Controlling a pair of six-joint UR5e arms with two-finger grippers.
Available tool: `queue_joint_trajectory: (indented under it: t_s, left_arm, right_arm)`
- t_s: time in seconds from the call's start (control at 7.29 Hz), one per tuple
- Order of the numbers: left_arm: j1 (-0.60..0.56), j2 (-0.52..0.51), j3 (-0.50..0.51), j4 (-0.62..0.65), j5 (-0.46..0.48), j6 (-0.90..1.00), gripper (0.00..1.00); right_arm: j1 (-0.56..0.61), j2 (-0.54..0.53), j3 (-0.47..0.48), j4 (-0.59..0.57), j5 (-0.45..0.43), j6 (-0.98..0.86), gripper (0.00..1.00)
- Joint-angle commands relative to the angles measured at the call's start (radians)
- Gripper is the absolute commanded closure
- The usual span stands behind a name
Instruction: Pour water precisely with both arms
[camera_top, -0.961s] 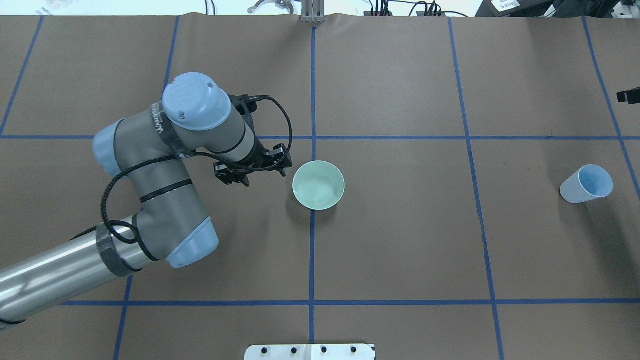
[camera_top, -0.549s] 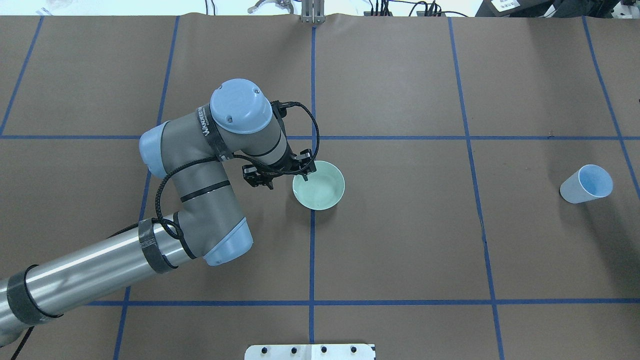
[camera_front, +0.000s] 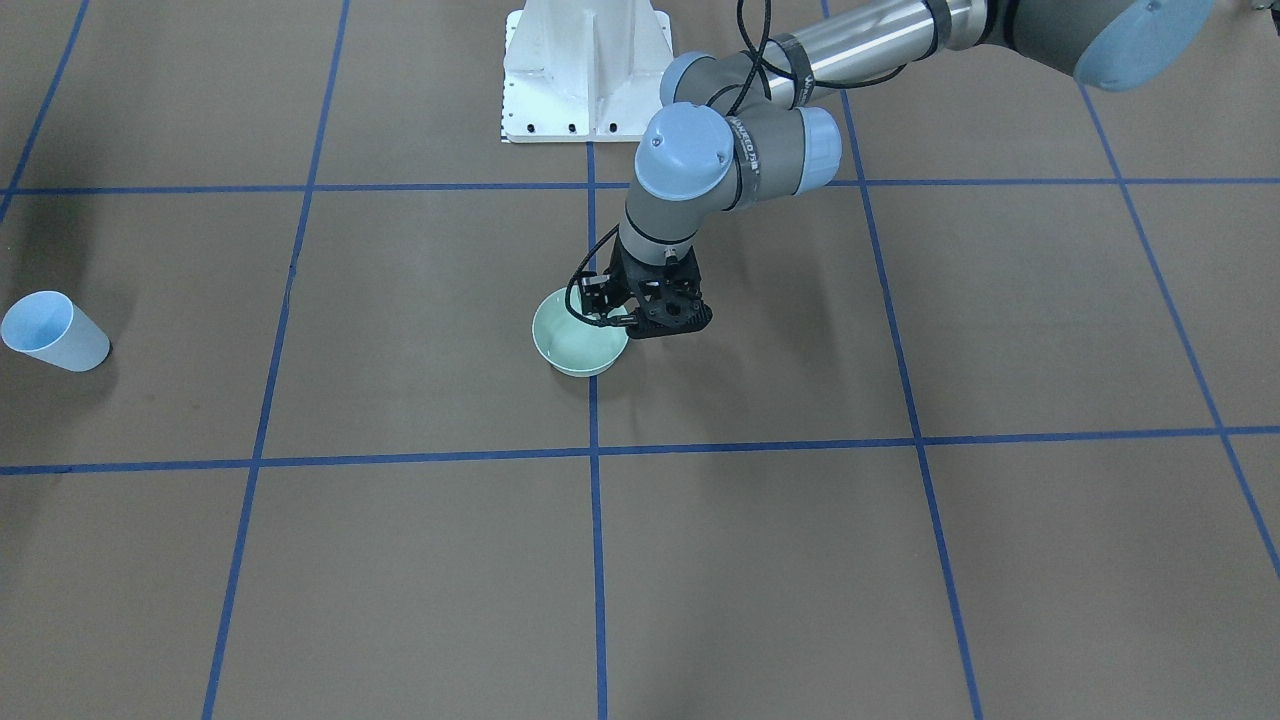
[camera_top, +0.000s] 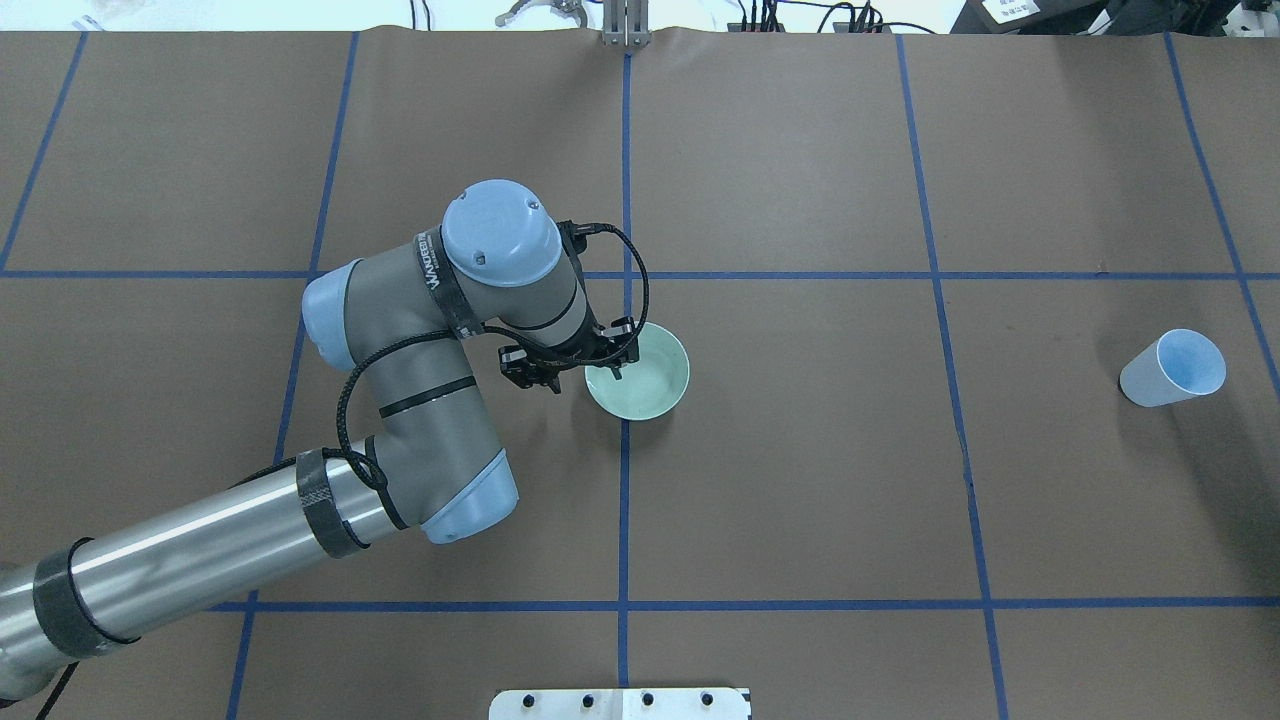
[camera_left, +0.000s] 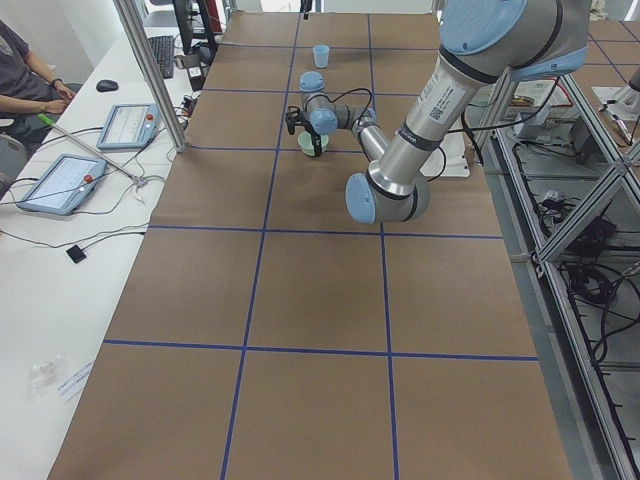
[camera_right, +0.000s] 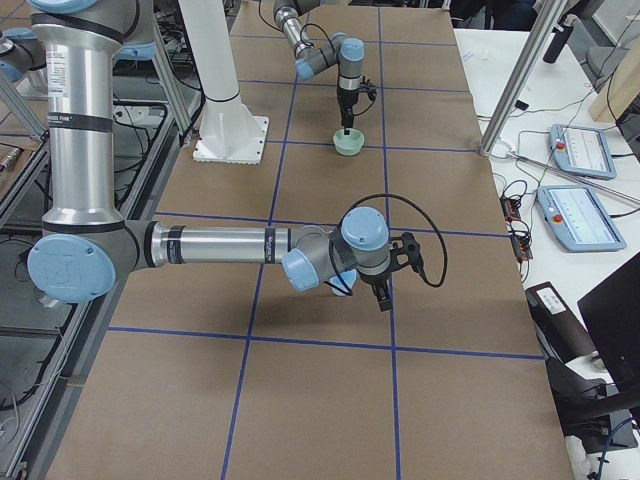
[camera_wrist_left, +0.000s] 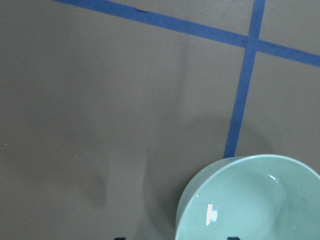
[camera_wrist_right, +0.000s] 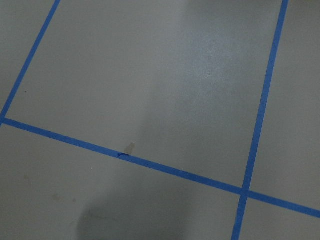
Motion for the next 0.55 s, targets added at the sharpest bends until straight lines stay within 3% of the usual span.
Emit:
queue_joint_trajectory:
  t_s: [0.0,0.14,0.27,0.41]
  left_arm:
    - [0.003,-0.002,0.003,-0.006,-0.001,-0.003,0.62]
    - [0.013,-0.002,0.003,-0.008,-0.001,-0.002,0.90]
    - [0.016,-0.003,0.003,-0.008,-0.001,-0.003,1.00]
    - [0.016,-0.002,-0.001,-0.008,-0.001,-0.003,1.00]
  right_arm:
    - [-0.025,-0.037,0.015,-0.001,0.031,-0.002,0.00]
    - [-0.025,-0.049,0.030,-0.001,0.031,-0.002,0.00]
    - [-0.026,-0.054,0.033,-0.001,0.031,-0.002,0.00]
    - [-0.026,-0.054,0.035,-0.001,0.031,-0.002,0.00]
